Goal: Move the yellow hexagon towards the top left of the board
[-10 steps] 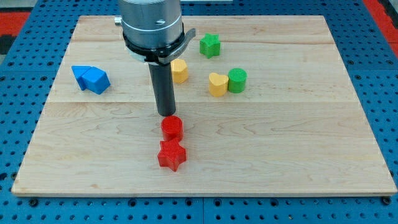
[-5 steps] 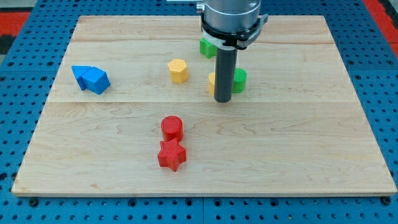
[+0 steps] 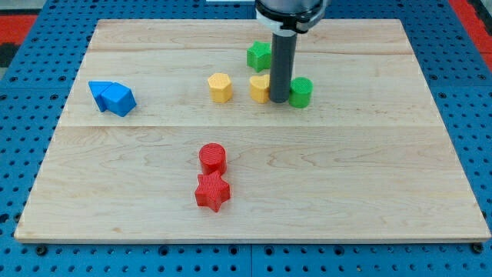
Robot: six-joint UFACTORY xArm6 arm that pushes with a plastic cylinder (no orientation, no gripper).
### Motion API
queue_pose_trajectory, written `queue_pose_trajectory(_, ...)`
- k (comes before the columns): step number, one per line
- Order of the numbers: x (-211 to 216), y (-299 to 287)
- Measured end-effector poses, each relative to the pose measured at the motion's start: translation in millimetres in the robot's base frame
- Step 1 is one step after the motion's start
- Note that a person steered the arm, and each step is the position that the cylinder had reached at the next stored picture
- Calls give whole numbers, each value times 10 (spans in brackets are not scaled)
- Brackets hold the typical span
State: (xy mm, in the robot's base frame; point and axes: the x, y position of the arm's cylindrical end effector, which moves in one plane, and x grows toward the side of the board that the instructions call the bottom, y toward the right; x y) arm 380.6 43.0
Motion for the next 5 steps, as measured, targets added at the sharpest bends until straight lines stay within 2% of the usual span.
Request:
queue_pose_trajectory(2, -23, -853)
queue_pose_trajectory(4, -371, -1433)
queue_pose_trajectory(5, -285, -1629)
